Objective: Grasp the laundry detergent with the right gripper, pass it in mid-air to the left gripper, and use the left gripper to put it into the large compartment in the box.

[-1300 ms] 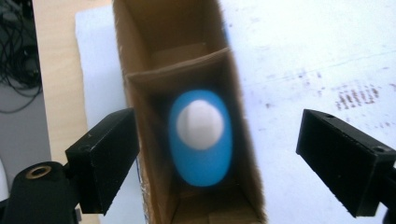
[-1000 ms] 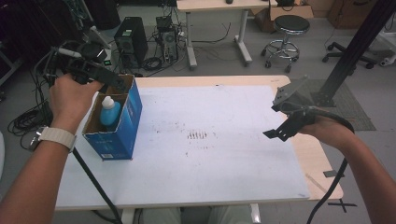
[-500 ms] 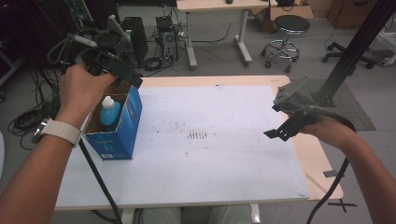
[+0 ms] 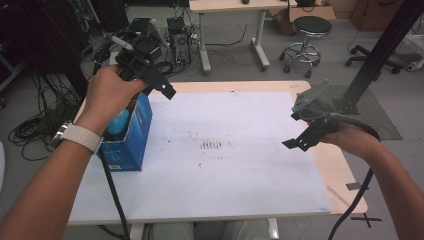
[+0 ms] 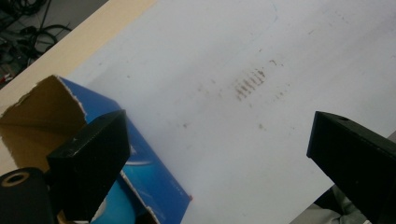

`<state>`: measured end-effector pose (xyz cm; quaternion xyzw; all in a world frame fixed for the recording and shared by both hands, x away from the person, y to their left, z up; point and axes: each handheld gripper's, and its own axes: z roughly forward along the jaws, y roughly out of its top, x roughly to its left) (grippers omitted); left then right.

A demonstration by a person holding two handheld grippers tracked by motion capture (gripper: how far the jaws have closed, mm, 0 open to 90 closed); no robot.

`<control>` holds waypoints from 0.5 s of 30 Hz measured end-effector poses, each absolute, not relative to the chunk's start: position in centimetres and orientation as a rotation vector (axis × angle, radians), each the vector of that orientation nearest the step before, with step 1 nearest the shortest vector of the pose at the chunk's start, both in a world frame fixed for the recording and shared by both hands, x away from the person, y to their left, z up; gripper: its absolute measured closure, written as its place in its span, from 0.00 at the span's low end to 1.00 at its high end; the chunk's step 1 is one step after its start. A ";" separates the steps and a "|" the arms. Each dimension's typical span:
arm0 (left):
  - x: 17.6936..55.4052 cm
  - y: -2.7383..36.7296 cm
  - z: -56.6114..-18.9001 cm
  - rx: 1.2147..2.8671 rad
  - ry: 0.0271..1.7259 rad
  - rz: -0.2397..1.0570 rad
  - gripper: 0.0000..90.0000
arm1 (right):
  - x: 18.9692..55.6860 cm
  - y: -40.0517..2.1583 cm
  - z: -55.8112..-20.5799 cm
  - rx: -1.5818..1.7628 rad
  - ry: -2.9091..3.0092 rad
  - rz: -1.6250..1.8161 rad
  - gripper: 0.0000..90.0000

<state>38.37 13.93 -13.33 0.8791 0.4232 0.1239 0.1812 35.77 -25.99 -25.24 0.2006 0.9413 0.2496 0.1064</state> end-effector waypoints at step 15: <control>38.6 10.6 -14.1 2.578 1.031 0.290 0.07 | 35.8 -25.6 -25.2 0.588 2.787 0.730 0.05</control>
